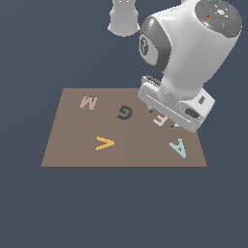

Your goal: Insert a designated object into the corresponding slot on a board.

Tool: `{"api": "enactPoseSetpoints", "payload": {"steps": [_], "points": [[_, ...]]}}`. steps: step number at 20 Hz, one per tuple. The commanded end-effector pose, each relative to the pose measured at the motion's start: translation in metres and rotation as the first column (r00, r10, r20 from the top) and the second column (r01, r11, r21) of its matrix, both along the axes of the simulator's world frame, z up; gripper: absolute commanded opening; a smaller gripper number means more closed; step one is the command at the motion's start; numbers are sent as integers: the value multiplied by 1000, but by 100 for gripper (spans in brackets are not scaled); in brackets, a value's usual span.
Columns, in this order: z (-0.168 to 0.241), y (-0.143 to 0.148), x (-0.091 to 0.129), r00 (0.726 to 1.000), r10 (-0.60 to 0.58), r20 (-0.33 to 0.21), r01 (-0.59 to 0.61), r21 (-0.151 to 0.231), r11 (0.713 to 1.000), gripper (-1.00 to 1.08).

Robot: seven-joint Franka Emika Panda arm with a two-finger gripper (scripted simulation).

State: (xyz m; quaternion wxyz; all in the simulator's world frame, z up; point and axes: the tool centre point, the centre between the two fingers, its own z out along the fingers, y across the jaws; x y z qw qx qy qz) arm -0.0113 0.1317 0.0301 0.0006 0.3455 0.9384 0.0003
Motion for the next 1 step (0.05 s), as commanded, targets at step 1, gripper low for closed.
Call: {"api": "enactPoseSetpoints", "payload": {"steps": [1], "points": [[0,0,0,1000,0,0,0,0,1000,100]]}}
